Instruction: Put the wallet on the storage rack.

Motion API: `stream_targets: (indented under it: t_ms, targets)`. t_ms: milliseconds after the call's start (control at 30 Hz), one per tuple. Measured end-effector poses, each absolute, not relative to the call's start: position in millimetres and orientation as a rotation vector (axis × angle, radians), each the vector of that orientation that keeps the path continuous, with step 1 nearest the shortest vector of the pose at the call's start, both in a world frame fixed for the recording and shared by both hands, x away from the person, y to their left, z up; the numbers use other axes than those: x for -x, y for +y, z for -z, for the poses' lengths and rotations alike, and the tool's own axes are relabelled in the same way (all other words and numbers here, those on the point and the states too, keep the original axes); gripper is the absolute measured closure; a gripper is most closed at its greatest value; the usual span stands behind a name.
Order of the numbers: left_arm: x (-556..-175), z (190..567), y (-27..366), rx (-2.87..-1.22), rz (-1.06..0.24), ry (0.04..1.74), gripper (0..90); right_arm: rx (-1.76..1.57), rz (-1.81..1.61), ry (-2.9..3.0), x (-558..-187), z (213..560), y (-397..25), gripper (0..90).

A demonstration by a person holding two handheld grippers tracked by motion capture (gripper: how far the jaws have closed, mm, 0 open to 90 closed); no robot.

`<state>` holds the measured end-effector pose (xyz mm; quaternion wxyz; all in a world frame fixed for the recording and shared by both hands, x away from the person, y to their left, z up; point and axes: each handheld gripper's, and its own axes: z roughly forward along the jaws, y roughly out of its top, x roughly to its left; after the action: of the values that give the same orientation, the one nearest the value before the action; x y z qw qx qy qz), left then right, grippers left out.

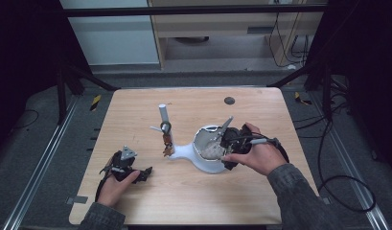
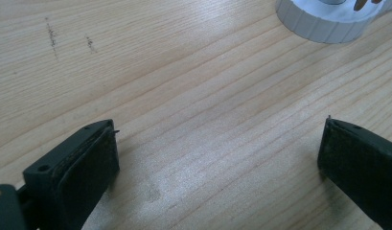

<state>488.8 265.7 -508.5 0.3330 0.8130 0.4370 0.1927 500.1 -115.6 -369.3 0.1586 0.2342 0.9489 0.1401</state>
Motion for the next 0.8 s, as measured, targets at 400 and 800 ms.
stream_targets:
  t_ms: [400, 800]
  targets:
    - [-489, 509, 266, -2.122, -0.503, 1.142, 0.0, -0.709, -0.482, 2.675, -495, 370, -134, 6.0]
    - [-489, 509, 266, -2.123, -0.503, 1.142, 0.0, -0.760, -0.538, 2.628, -493, 370, -151, 6.2]
